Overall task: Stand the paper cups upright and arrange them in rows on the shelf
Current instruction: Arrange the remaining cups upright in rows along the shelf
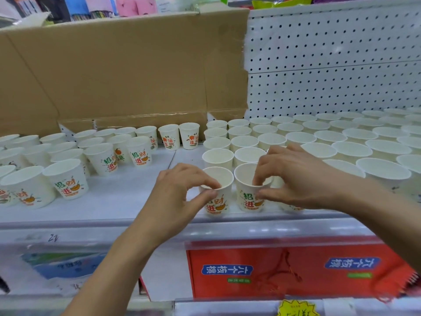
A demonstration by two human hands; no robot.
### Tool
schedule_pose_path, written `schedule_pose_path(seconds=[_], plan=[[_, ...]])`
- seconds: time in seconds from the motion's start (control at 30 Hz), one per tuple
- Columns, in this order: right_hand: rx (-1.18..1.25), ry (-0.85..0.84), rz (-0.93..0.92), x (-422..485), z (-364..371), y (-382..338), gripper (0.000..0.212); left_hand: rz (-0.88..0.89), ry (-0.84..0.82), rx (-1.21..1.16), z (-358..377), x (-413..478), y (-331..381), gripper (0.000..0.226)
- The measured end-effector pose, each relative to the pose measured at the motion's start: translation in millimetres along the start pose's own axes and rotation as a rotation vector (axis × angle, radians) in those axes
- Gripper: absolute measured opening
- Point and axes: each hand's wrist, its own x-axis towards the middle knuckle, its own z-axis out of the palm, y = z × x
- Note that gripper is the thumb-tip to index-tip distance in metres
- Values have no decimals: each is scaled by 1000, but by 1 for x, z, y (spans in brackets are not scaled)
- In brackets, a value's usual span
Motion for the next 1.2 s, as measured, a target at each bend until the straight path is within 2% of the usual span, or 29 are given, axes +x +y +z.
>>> schedule_pose_path(seconds=[0.13,0.4,0.7,0.77,0.87,1.0,1.1,1.2], plan=[[-4,-8,9,-2,0,4,13,-5,-21,23,5,6,8,15],[-25,-32,0,-3,0,10,17,-10,-13,91,4,6,15,15],[-95,1,-48,-3,-1,8,10,23,48,173,2,-1,13,12],[-115,-2,-49,-3,1,8,11,33,56,178,4,-3,11,15],[-156,-7,-50,-5,3,8,22,65,47,170,4,-5,8,32],[-39,28,-1,4,-14,5,45,124,36,89,-18,1,-3,41],[83,66,11,36,-31,1,41,145,-23,118,-52,22,-34,39],[169,85,22,89,-39,-7,29,86,-66,159,-88,56,-79,25]])
